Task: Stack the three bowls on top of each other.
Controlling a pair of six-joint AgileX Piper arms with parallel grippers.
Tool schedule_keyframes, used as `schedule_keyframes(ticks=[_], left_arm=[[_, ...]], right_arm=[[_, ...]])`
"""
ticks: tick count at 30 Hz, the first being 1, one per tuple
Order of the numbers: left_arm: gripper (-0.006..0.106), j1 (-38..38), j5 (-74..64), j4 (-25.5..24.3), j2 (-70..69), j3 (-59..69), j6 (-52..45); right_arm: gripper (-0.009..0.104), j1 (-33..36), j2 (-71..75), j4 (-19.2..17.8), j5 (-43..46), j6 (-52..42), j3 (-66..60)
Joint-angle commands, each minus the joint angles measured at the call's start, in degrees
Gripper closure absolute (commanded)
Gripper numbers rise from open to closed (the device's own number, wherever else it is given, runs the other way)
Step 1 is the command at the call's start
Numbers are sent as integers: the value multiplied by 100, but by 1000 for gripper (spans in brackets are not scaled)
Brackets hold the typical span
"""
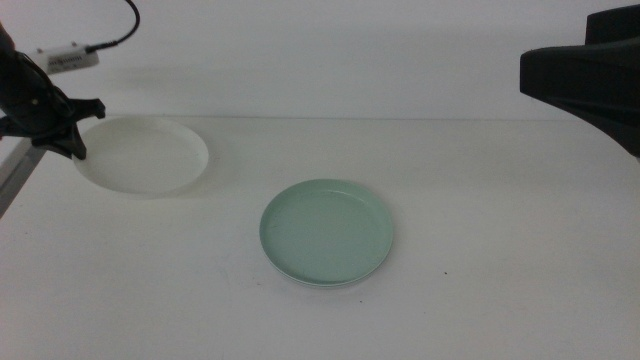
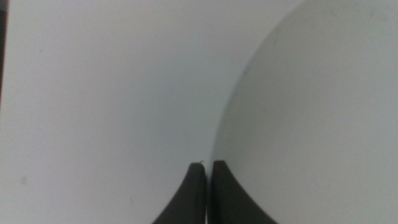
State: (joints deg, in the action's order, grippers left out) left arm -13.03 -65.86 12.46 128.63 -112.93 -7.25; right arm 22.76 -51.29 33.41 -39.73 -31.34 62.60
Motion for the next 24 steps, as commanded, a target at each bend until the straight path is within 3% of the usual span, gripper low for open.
schedule_keyframes(ticks=[1, 10, 17, 24], left_arm=[[102, 141, 245, 67, -609, 527, 122], [102, 1041, 1062, 467, -2451, 2647, 116], [102, 2270, 1755, 602, -2504, 3058, 180], [102, 2807, 2080, 602, -2384, 3263, 580]], right_arm=[[3, 15, 17, 2, 48, 0, -25], [3, 15, 17, 2, 48, 0, -25], [3, 15, 17, 2, 48, 0, -25], [3, 15, 17, 2, 48, 0, -25]])
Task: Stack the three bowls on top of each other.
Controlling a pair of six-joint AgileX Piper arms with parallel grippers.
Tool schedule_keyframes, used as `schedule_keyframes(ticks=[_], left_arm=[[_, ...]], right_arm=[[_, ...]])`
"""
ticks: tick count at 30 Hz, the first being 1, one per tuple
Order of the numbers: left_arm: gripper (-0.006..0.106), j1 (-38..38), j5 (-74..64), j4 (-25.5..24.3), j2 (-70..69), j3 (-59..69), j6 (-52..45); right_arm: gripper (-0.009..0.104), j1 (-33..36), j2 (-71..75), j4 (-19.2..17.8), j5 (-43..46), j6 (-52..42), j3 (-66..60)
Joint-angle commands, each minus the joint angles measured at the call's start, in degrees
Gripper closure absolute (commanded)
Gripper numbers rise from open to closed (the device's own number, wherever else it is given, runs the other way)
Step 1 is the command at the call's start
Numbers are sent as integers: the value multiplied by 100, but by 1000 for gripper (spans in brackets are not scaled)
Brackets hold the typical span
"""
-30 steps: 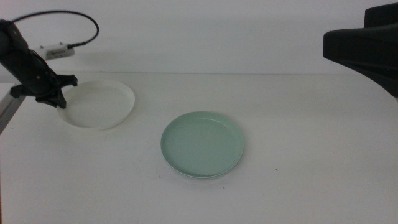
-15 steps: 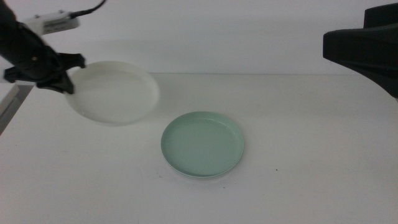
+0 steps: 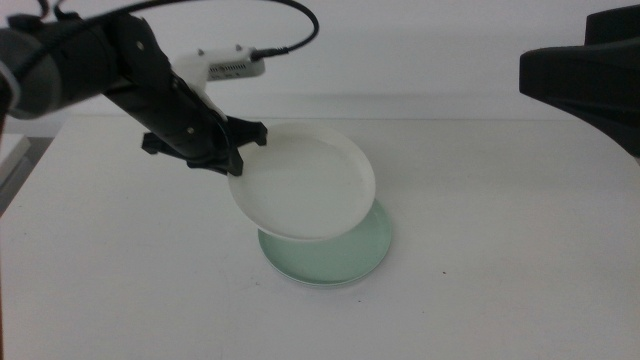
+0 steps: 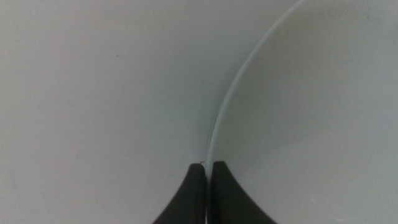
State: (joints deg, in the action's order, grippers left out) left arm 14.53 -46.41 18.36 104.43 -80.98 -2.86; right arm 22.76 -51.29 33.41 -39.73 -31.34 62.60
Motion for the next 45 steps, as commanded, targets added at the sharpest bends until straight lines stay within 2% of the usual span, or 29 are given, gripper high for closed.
schedule_keyframes(ticks=[1, 7, 17, 21, 24, 26, 30, 33, 34, 39, 45], left_arm=[[102, 72, 221, 63, 91, 141, 141], [102, 142, 622, 748, 363, 349, -323], [102, 221, 744, 880, 783, 369, -335], [100, 221, 758, 979, 861, 369, -629], [91, 210, 758, 1158, 861, 369, -894], [81, 210, 688, 1170, 823, 369, -1019], [47, 156, 447, 1116, 566, 369, -1016], [12, 94, 199, 1051, 218, 369, -1016], [6, 78, 108, 995, 48, 369, -1016], [7, 64, -170, 610, -1172, 555, -841], [7, 64, 447, 70, -3385, 1721, -603]], right_arm=[[3, 15, 17, 2, 48, 0, -25], [3, 15, 17, 2, 48, 0, -25], [3, 15, 17, 2, 58, -2, -25], [3, 15, 17, 2, 58, -2, -25], [3, 15, 17, 2, 58, -2, -25], [3, 15, 17, 2, 58, -2, -25], [3, 15, 17, 2, 58, -2, -25], [3, 15, 17, 2, 58, -2, -25], [3, 15, 17, 2, 58, -2, -25], [3, 15, 17, 2, 58, -2, -25], [3, 15, 17, 2, 52, 12, -25]])
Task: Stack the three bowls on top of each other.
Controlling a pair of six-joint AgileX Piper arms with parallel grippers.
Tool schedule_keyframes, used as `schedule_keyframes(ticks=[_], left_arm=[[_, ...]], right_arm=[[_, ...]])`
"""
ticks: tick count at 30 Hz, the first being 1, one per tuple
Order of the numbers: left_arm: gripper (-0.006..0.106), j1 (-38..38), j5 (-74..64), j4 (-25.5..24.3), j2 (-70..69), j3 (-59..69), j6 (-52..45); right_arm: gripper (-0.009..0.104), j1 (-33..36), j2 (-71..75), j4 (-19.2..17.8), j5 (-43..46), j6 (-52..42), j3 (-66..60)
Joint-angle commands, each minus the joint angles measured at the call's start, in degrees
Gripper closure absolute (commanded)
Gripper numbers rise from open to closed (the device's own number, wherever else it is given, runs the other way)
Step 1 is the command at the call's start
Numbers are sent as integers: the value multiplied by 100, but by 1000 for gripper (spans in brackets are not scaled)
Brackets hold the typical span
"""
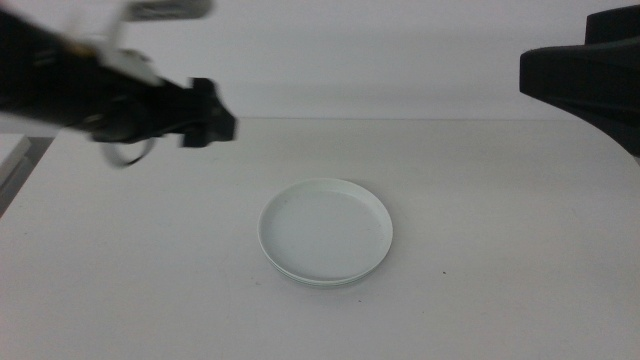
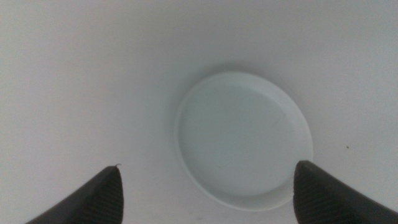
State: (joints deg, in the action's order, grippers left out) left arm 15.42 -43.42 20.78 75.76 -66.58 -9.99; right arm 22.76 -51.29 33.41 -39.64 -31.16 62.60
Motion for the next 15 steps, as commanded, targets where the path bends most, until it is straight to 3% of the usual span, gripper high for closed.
schedule_keyframes(ticks=[1, 8, 12, 15], left_arm=[[7, -25, 252, -335, -899, 507, 239], [7, -53, 242, -1709, -2696, 1334, 1521], [7, -53, 79, -2078, -3056, 1334, 1722], [7, -53, 102, -2078, -3170, 1334, 1736]], right_arm=[[3, 15, 17, 2, 43, -7, -25], [3, 15, 17, 2, 43, -7, -25], [3, 15, 17, 2, 43, 6, -25], [3, 15, 17, 2, 43, 6, -25]])
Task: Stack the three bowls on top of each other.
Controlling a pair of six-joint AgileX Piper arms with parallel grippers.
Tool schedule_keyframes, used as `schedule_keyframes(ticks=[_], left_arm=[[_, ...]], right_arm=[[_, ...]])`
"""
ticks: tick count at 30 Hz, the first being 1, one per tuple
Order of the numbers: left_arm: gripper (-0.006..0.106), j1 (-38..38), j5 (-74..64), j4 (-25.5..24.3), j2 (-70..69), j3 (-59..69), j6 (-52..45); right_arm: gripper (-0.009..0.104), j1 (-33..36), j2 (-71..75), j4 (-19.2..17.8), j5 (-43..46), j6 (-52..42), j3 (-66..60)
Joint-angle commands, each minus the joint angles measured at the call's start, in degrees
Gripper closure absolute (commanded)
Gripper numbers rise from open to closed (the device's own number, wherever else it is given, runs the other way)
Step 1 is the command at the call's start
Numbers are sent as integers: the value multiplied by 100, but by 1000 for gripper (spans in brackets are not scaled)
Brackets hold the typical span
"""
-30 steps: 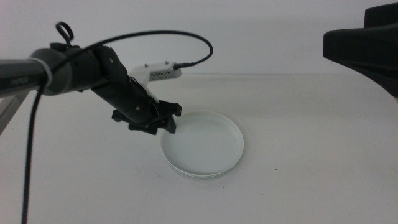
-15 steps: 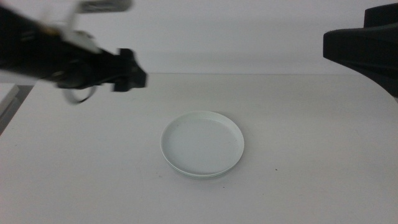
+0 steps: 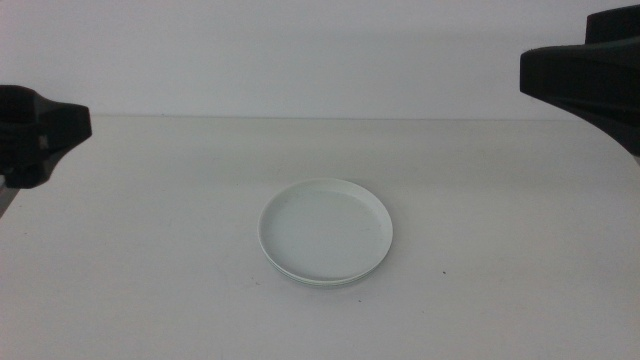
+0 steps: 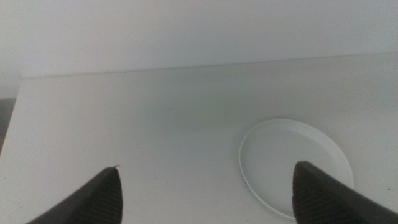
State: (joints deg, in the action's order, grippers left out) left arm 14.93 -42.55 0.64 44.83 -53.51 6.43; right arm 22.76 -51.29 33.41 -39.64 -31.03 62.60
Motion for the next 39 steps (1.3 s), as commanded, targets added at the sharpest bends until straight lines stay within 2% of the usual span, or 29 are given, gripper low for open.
schedule_keyframes(ticks=[1, 16, 18, 19, 22, 24, 26, 29, 33, 36, 39], left_arm=[[7, -4, 15, -64, -77, 27, 95], [7, -4, 277, -23, -89, 27, 99], [7, -4, 290, -23, -89, 27, 99], [7, -4, 323, -23, -89, 27, 99], [7, -4, 425, -23, -89, 27, 99], [7, -4, 422, -64, -115, 27, 99], [7, -4, 422, -123, -115, 27, 99], [7, -4, 422, -123, -115, 27, 99], [7, -4, 422, -123, -115, 27, 99], [7, -4, 422, -123, -115, 27, 99], [7, -4, 433, -125, -115, 27, 99]], right_arm=[[3, 15, 17, 2, 43, -7, -25], [3, 15, 17, 2, 43, -7, -25], [3, 15, 4, -239, 403, -176, -39], [3, 15, 4, -411, 730, 109, -120], [3, 15, 253, -1395, 2524, 1495, -704], [3, -58, 540, -1544, 3606, 1704, -1245], [3, -235, 833, -1554, 3964, 1527, -1587], [3, -839, 1210, -1596, 3568, 965, -1837], [3, -1880, 1549, -1601, 2942, 959, -1906], [3, -2202, 1641, -1601, 2885, 1141, -1906], [3, -2229, 1664, -1601, 2897, 1153, -1906]])
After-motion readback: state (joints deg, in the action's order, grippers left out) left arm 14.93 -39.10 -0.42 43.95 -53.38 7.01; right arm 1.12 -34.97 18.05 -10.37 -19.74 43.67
